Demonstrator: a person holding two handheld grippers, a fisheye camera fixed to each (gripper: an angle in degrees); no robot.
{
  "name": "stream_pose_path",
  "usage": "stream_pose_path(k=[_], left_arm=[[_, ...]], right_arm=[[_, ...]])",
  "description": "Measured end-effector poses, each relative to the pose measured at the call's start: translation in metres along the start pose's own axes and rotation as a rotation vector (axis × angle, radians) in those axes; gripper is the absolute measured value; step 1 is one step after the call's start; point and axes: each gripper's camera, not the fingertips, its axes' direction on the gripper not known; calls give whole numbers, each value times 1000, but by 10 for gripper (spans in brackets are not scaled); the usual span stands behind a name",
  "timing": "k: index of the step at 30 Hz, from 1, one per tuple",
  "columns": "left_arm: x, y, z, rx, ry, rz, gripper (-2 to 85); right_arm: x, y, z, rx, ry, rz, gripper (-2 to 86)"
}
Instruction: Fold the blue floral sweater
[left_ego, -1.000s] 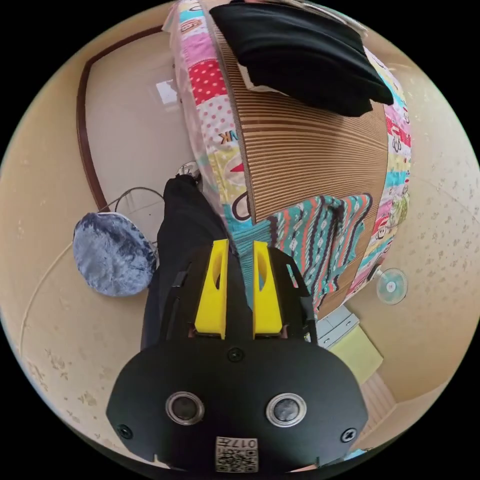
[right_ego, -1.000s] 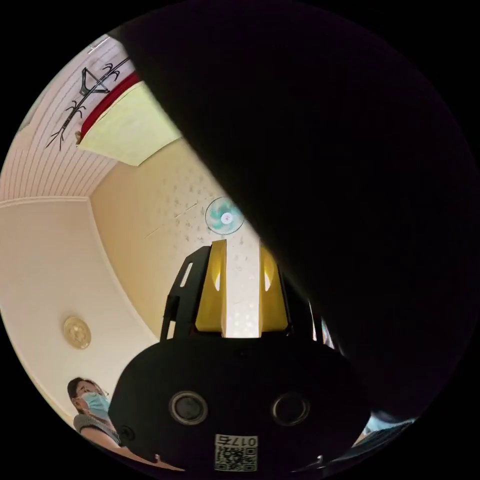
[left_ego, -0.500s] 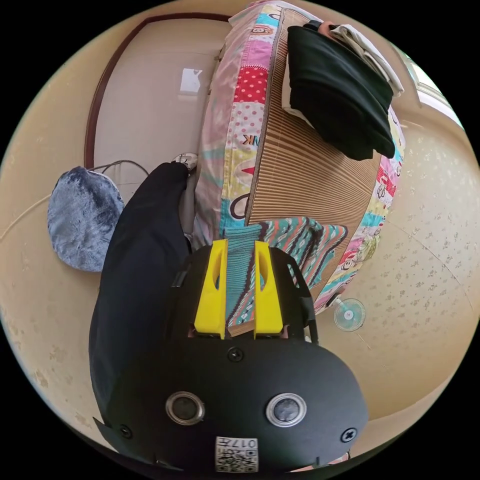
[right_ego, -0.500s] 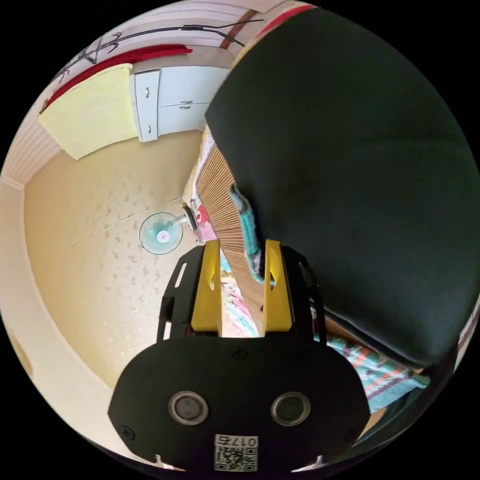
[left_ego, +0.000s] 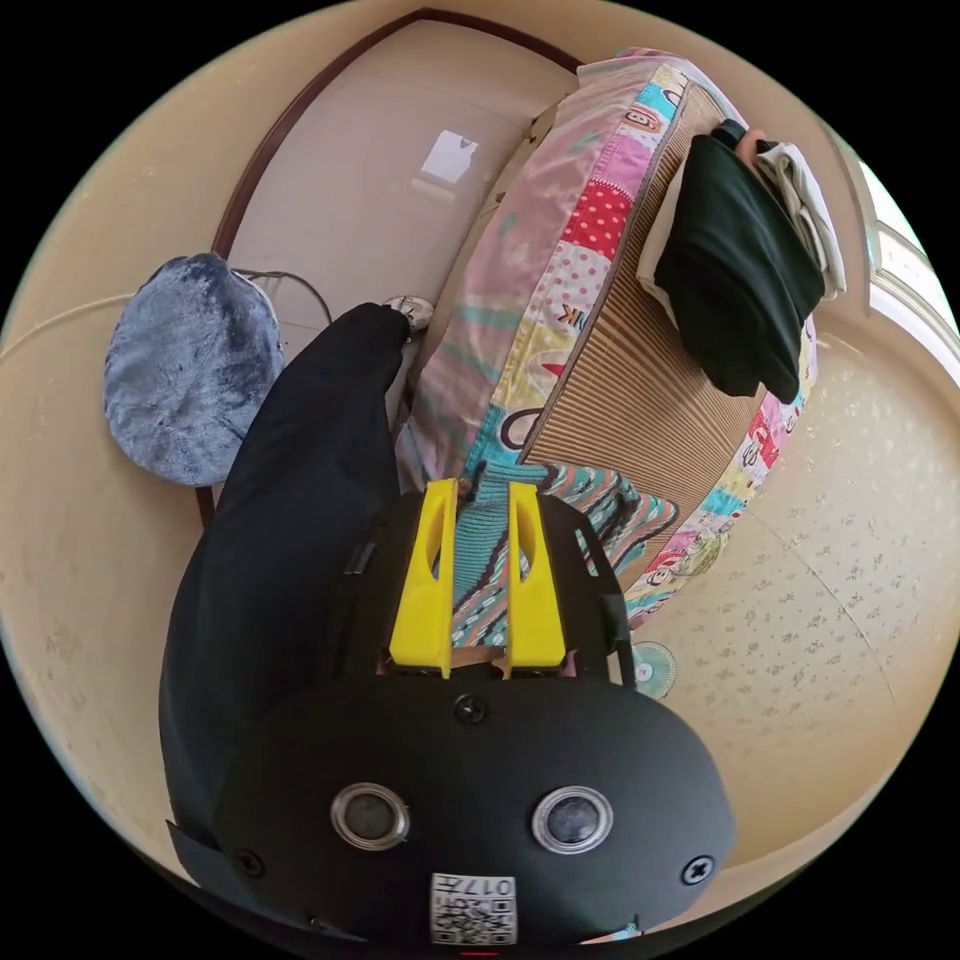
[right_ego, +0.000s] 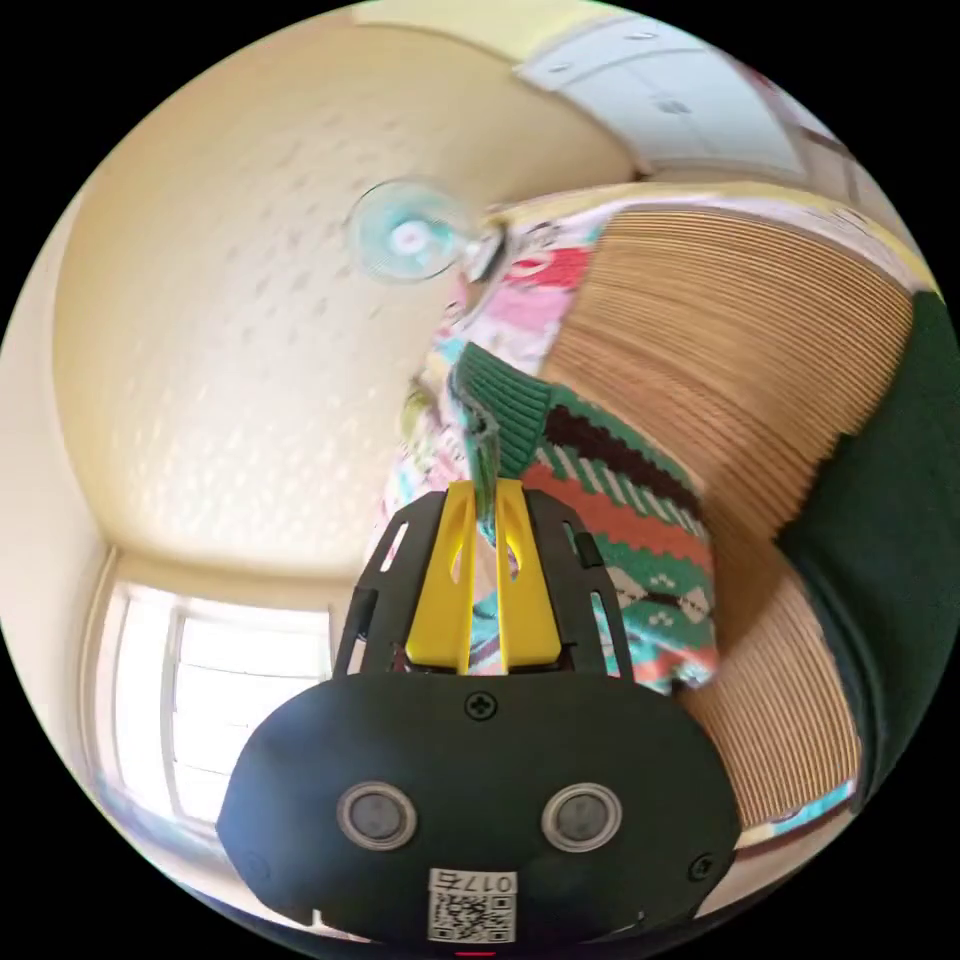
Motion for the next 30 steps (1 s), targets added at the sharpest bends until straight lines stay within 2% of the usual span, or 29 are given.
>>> stream_pose_path(k=[4,6,7,9,12,14,15,17,20,23,27,30], left_arm=[[25,-10,6,-32,-48,75,83],[32,-14,13,-57,-36,88,84],[35,-16,19,-68,-19,93,84],[41,-20,26,-88,0,104,86],[54,-28,39,-137,-11,154,87],[68,-39,47,-185,-58,240,88],[72,-42,49,-198,-82,270,89],[90,-52,57,-245,-243,414,90],[119,-49,76,-312,-467,642,93],[153,-35,108,-438,-592,863,92],[200,-23,120,-462,-676,1017,88],[230,-23,128,-498,-770,1131,88]], right_arm=[[-77,71,110,-182,-161,-162,50],[-83,143,200,-466,-228,-183,67],[-79,163,222,-561,-217,-191,70],[-47,251,280,-902,-115,-197,82],[8,343,282,-1172,51,-314,81],[49,377,260,-1271,144,-336,76],[77,389,235,-1302,146,-310,71],[119,392,194,-1308,154,-207,52],[176,374,116,-1217,201,-49,41],[214,346,45,-1082,299,63,36],[233,320,-15,-937,400,157,48],[230,320,-19,-949,458,160,88]])
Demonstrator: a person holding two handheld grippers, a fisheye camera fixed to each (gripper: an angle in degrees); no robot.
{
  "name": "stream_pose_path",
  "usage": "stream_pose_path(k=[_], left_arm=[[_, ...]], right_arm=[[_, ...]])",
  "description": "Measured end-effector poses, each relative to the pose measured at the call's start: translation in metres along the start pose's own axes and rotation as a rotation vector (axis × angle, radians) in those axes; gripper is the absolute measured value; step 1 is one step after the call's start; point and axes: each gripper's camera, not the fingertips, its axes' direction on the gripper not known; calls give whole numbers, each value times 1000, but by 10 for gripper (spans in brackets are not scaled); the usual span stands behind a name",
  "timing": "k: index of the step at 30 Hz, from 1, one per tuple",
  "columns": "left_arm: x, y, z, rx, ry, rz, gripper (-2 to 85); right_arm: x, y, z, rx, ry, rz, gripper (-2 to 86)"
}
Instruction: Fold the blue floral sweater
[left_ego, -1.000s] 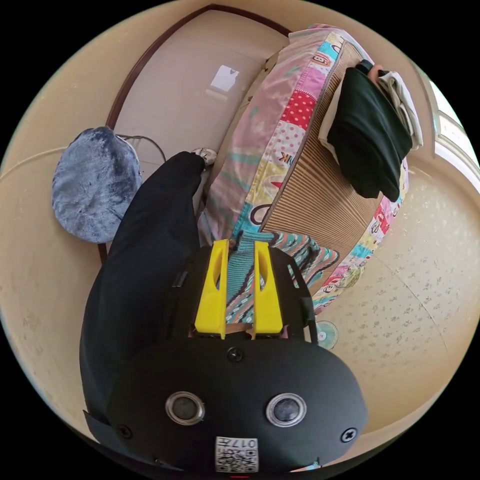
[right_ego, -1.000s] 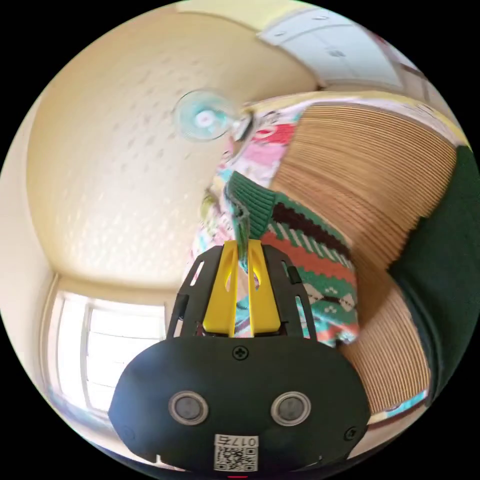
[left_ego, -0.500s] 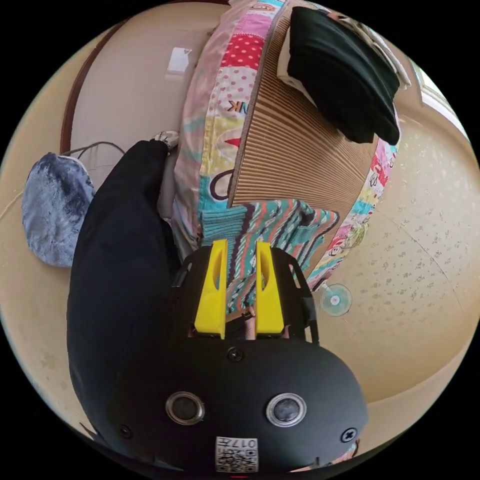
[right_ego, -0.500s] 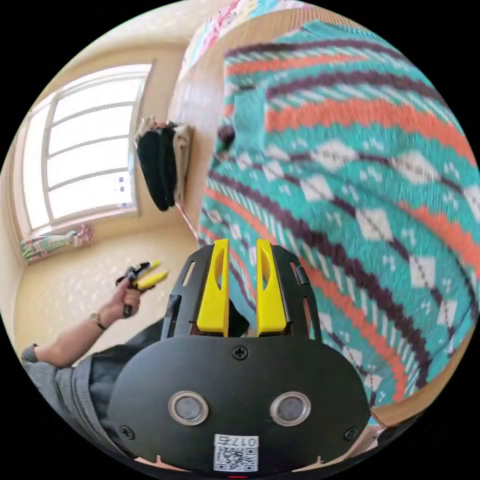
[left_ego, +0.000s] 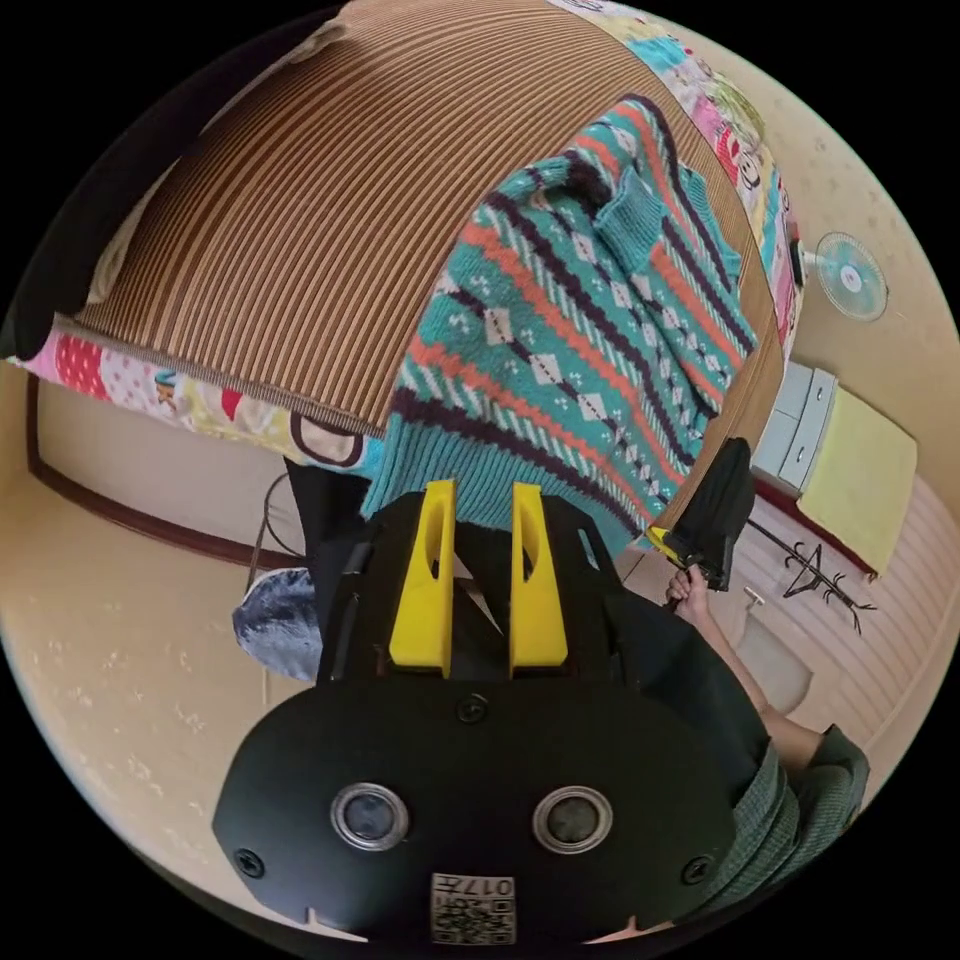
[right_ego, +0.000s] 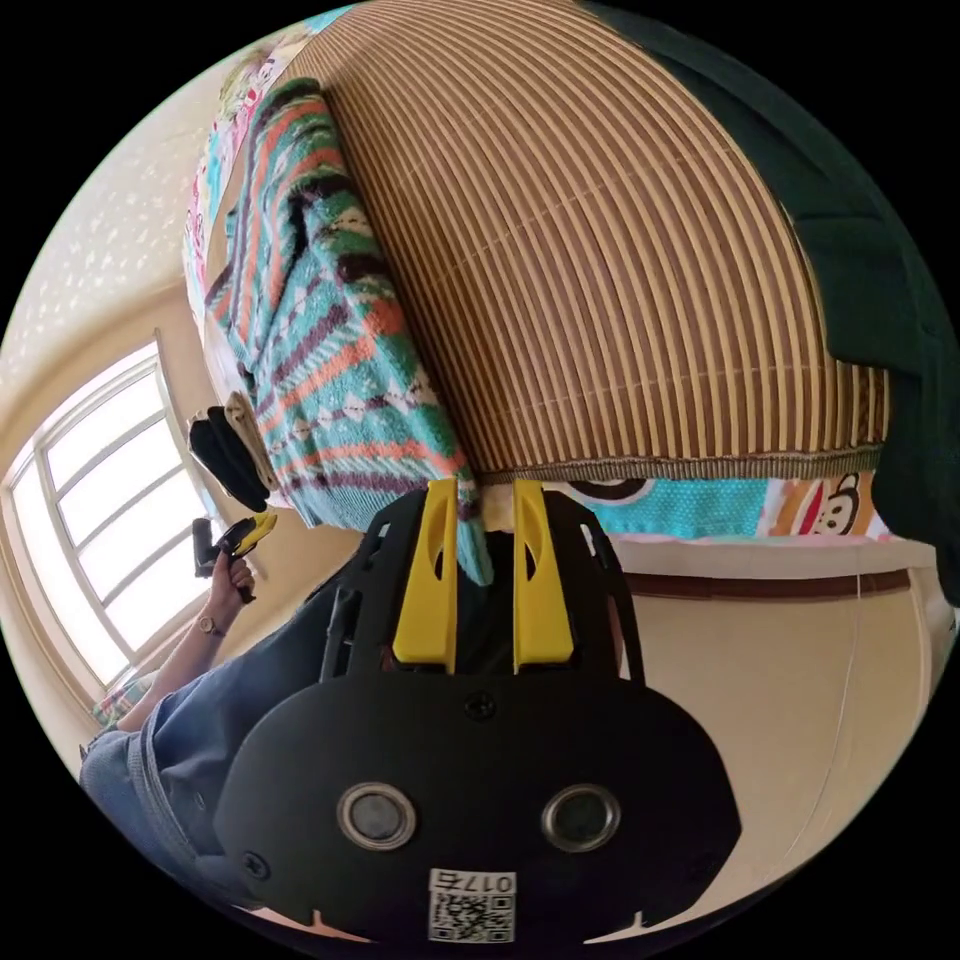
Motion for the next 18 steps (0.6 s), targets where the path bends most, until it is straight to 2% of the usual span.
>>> stream_pose_path(k=[2,4,7,11,13,18], left_arm=[[-3,-17,18,-203,-230,69,93],[-10,-21,32,-320,-348,131,113],[-33,-24,44,-420,-398,168,131],[-64,-23,28,-335,-356,169,124],[-82,-26,23,-315,-324,154,114],[-128,-49,12,-334,-70,95,77]], right_arm=[[-5,-1,12,-53,-6,-14,104],[-8,0,31,-123,-27,-22,120],[-12,4,66,-220,-20,-42,133],[-12,13,94,-302,35,-50,138],[-15,14,89,-265,22,-51,139],[-3,9,76,-184,-63,20,134]])
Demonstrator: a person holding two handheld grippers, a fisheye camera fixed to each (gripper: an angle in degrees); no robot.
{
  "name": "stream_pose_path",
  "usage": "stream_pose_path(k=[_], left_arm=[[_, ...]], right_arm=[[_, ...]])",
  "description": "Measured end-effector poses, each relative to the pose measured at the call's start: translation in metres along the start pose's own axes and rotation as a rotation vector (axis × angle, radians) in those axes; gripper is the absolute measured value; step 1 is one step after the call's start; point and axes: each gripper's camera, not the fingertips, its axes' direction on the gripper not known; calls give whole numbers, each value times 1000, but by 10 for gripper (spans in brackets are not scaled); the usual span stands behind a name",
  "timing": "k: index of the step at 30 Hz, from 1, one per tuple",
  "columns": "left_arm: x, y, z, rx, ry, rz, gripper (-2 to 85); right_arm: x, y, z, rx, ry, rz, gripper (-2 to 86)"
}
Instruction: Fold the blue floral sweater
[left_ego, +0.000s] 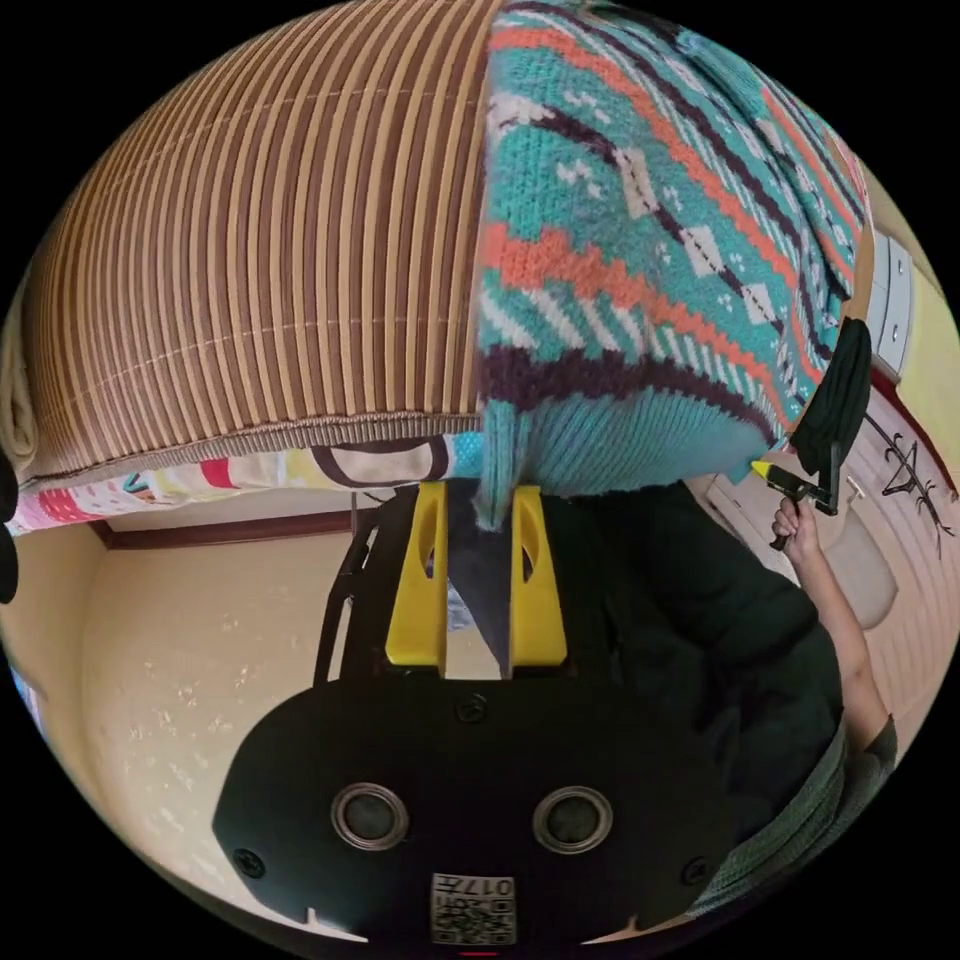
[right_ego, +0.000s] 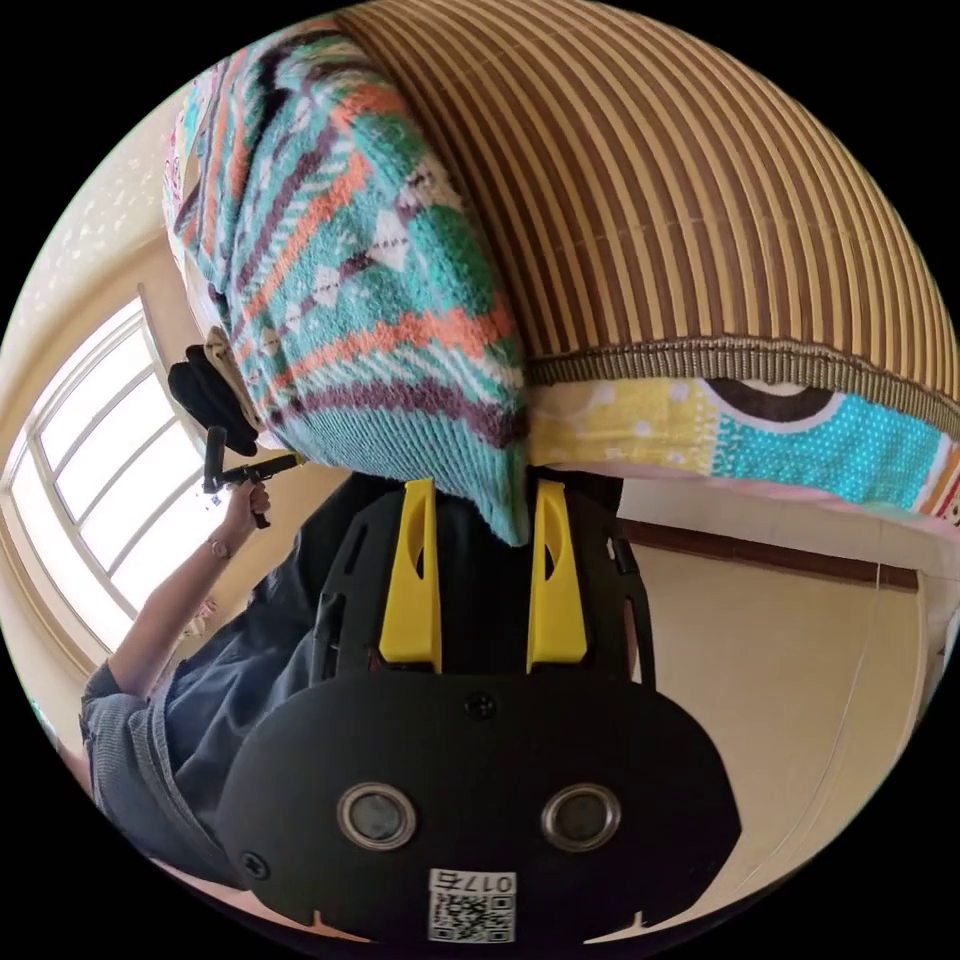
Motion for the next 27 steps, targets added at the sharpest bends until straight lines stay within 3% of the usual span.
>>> stream_pose_path(k=[4,9,10,12,19,24,27], left_arm=[[-30,-7,-20,-72,86,-35,47],[-26,10,-61,-195,300,262,42],[-22,24,-84,-171,320,338,41],[-15,50,-125,-108,306,439,38],[-5,154,-234,17,954,756,36],[-25,190,-201,245,1263,699,38],[-51,168,-166,378,1344,486,38]], right_arm=[[12,-1,-1,49,-45,63,114],[6,8,8,-62,-80,-76,52],[4,11,4,-68,-127,-116,49],[-3,30,-28,-58,-442,-324,36],[19,115,-156,275,-762,-573,17],[68,169,-151,446,-1009,-550,10],[95,153,-124,520,-1076,-372,8]])
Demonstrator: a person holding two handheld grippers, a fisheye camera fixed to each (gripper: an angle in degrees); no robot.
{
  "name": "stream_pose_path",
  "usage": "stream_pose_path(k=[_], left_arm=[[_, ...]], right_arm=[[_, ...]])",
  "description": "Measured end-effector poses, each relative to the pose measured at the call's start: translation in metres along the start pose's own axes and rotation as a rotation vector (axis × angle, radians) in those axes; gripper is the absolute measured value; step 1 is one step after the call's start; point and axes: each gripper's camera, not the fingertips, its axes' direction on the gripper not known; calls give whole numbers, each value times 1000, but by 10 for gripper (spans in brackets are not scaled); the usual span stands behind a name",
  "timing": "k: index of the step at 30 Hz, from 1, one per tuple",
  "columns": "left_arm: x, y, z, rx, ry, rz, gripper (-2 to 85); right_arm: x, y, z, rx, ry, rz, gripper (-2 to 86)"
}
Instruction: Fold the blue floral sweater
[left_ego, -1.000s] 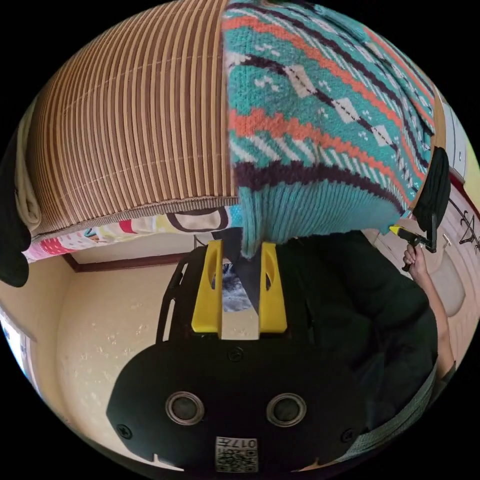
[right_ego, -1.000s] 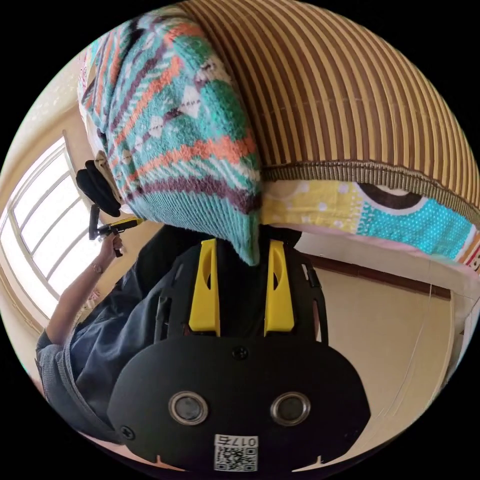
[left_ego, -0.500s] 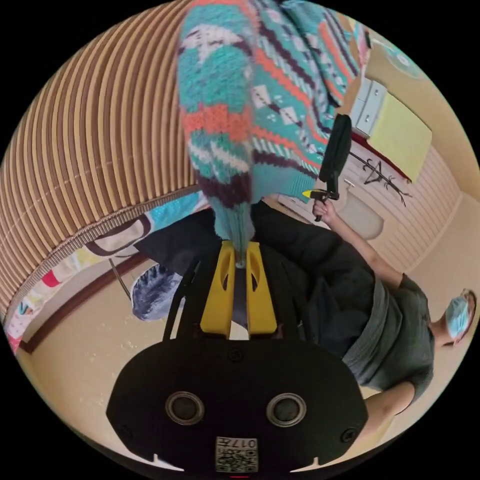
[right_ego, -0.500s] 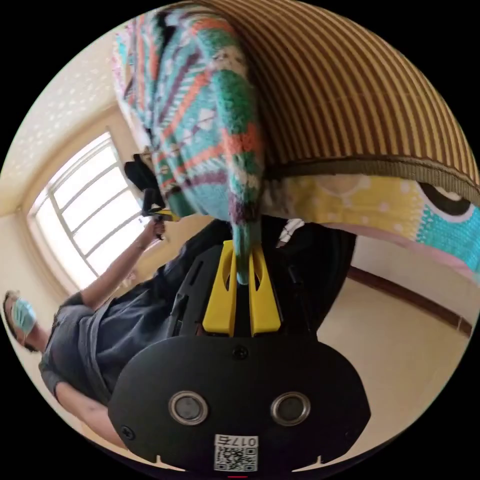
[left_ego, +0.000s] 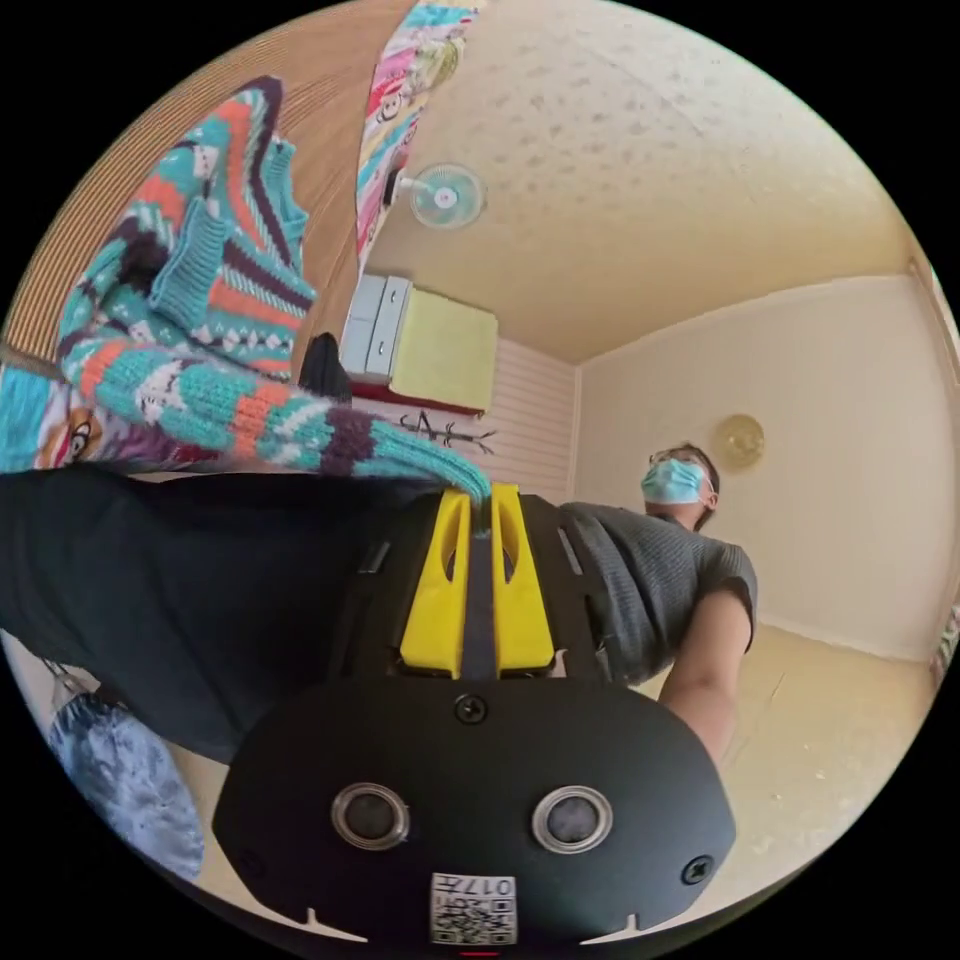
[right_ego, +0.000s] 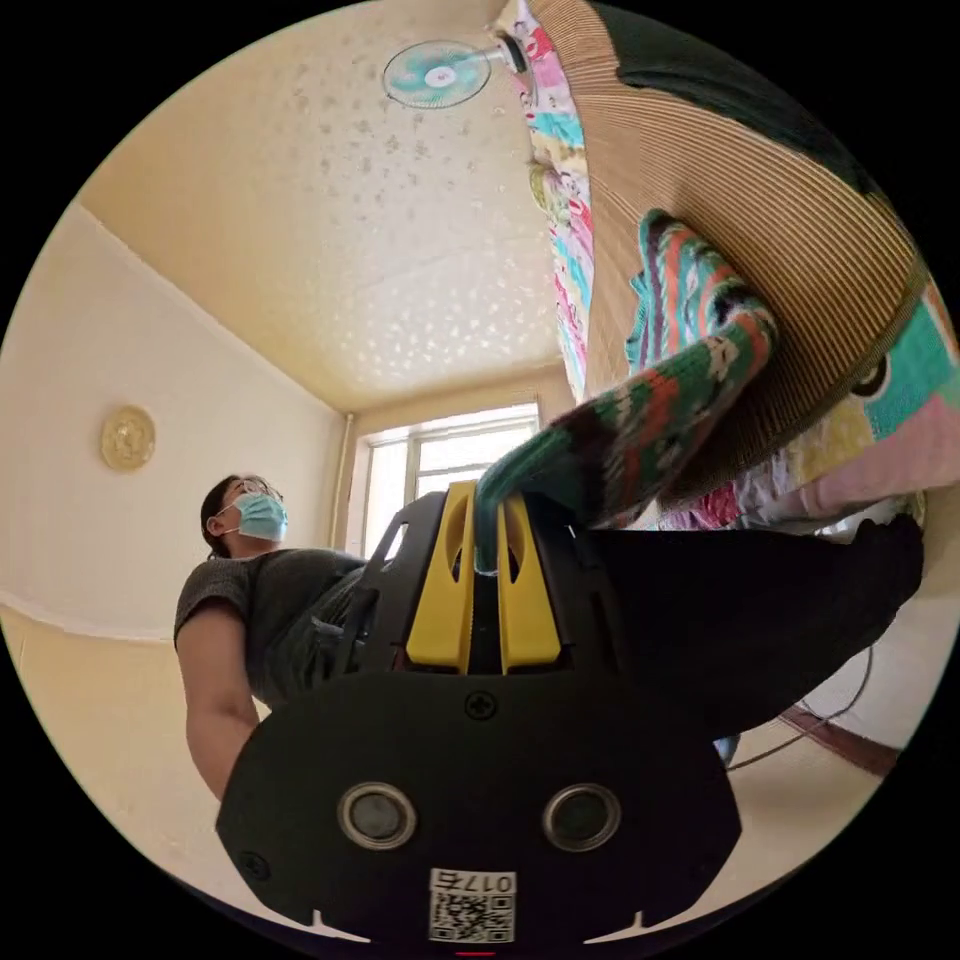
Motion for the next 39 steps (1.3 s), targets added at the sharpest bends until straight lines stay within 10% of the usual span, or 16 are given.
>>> stream_pose_path(k=[11,19,26,31,39], left_arm=[[6,-226,19,484,-128,-176,36],[11,-380,63,511,-247,-234,48],[32,-394,62,478,-799,-72,102],[-26,-330,54,314,-1064,-161,167],[-150,-280,69,117,-949,-239,192]], right_arm=[[4,-199,93,72,421,156,6],[22,-297,164,303,422,269,26],[61,-308,167,517,279,216,79],[66,-294,184,286,392,131,68],[127,-240,294,-307,790,73,72]])
